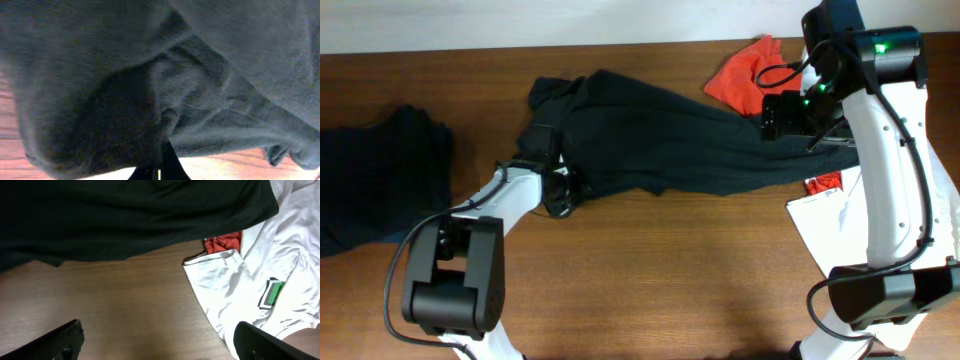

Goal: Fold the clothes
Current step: 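Grasp the shirt's left edge with the left gripper, then regrasp the shirt's right edge with the right gripper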

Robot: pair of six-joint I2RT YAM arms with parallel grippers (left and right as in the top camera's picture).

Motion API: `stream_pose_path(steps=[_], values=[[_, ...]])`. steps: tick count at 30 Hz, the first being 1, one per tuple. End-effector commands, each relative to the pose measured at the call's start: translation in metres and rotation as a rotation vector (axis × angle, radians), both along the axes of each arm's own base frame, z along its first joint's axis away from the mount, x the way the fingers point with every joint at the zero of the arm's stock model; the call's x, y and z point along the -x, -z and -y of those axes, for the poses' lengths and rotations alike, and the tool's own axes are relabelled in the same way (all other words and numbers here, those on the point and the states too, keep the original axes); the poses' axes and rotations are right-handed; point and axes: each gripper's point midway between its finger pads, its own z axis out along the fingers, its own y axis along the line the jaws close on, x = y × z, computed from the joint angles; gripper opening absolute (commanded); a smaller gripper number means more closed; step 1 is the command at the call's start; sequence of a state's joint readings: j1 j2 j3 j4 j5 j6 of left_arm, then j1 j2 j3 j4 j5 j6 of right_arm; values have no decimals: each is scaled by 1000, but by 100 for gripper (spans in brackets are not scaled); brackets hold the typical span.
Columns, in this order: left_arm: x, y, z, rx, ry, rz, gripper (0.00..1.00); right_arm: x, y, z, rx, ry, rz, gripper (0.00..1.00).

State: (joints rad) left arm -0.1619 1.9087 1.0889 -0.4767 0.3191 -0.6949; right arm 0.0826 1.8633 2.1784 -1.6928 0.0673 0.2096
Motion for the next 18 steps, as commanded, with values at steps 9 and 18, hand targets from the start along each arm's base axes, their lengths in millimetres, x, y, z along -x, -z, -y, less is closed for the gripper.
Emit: stream_pose_path(steps=[9, 18], values=[[50, -74, -175, -270, -216, 23, 0, 17, 27, 5, 19, 16, -113, 99], [82, -80, -188, -273, -225, -49, 0, 62, 117, -3, -25, 37, -394, 100]])
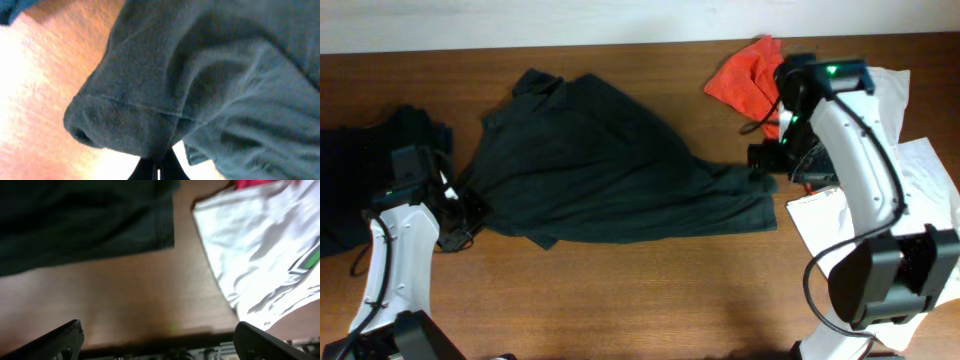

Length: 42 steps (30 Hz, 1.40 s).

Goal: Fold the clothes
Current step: 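Regrasp the shirt's right edge with the right gripper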

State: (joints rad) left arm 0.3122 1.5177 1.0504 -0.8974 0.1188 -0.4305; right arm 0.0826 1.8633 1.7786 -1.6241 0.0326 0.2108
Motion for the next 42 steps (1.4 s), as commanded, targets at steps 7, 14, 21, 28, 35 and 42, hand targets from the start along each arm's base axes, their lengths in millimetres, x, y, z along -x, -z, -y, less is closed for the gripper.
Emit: stream_pose_path(steps=[7, 14, 21, 28, 35, 42], values=[[10, 9, 1, -11, 43, -41, 0, -18, 89, -14, -83, 65, 90, 84], [11, 9, 2, -10, 43, -45, 0, -56, 117, -30, -178, 1, 275, 76], [12, 9, 2, -8, 43, -49, 0, -72, 143, -48, -208, -89, 340, 71], [16, 10, 3, -3, 43, -63, 0, -120, 141, -59, -234, -47, 489, 4], [16, 10, 3, -3, 43, -62, 0, -173, 70, -63, -249, -37, 641, 61], [14, 10, 3, -5, 43, -58, 0, -60, 92, 15, 25, 287, 159, 84]])
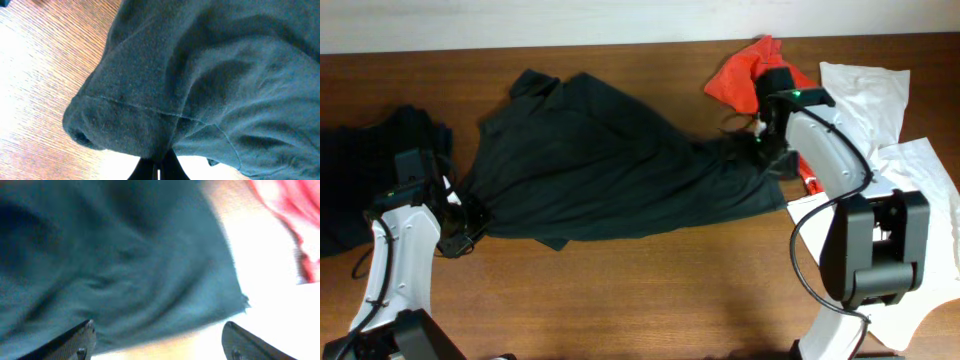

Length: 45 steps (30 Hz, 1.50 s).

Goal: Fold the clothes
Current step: 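Regrasp the shirt's right edge with the right gripper, then lift the shirt with both grippers and lay it flat on the table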

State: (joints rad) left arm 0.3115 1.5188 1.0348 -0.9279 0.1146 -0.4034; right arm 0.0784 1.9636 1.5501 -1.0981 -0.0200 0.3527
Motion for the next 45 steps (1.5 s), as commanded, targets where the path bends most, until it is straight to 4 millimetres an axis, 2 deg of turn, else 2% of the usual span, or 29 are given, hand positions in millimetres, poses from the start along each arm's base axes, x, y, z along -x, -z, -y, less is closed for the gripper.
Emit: stream_pose_path(steps=[1, 4, 10, 13, 18, 23, 26, 30, 31, 33, 36, 38, 41, 43, 45], values=[[3, 3, 0, -10, 16, -13, 0, 20, 1, 30, 64, 151, -78, 83], [1, 3, -1, -12, 16, -5, 0, 37, 12, 32, 70, 150, -138, 82], [0, 3, -1, -12, 16, -3, 0, 67, 56, 25, 33, 154, -204, 76], [0, 3, -1, -12, 16, -3, 0, 64, 72, 25, 29, 154, -166, 74], [0, 3, -1, -10, 17, -2, 0, 52, 82, 26, 30, 154, -104, 68], [0, 3, -1, -9, 17, -2, 0, 48, 84, 27, 36, 155, -82, 53], [0, 3, -1, -10, 17, -2, 0, 48, 84, 37, 80, 162, -78, 36], [0, 3, -1, -10, 17, -2, 0, 46, 84, 38, 83, 164, -71, 7], [0, 3, -1, -10, 17, -2, 0, 46, 84, 38, 82, 164, -72, 4], [0, 3, -1, -9, 17, -2, 0, 50, 82, 38, 84, 163, -90, 4], [1, 3, 0, -8, 18, -3, 0, 53, 67, 38, 86, 158, -100, 4], [0, 2, 3, 8, 46, 7, 0, 47, 41, 38, 83, 138, -69, 4], [-6, -9, 12, 46, 103, 44, 0, 35, -14, 38, 77, 119, 13, 4], [-9, -25, 11, 33, 138, 59, 0, 29, -60, 38, 73, 103, 89, 4], [-14, -49, 10, 21, 178, 85, 0, 27, -105, 38, 70, 90, 165, 4]])
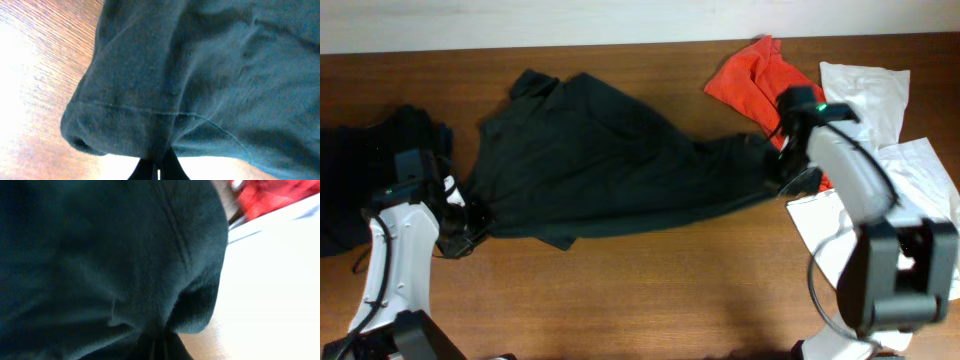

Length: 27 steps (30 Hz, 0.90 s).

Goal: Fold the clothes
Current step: 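Lift the shirt with both grippers and lay it flat on the table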

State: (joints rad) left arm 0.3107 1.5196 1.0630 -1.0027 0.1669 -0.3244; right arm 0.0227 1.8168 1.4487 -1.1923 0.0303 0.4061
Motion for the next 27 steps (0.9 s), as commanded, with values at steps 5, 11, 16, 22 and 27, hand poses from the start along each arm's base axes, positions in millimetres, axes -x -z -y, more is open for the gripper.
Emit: stream_pose_path(steps=[5, 11, 16, 22, 27], values=[[-51, -156, 13, 8, 238, 344, 0, -14, -210, 6, 46, -102, 471, 4], [-69, -319, 13, -148, 286, 752, 0, 13, -332, 7, 81, -147, 785, 4], [-52, -400, -2, -284, 244, 962, 0, 42, -410, 13, 138, -135, 1042, 4], [-49, -427, -17, -351, 210, 1038, 0, 54, -440, 14, 198, -202, 1144, 4], [-81, -408, -14, -305, 246, 1002, 0, 24, -419, 12, 188, -221, 1068, 4]])
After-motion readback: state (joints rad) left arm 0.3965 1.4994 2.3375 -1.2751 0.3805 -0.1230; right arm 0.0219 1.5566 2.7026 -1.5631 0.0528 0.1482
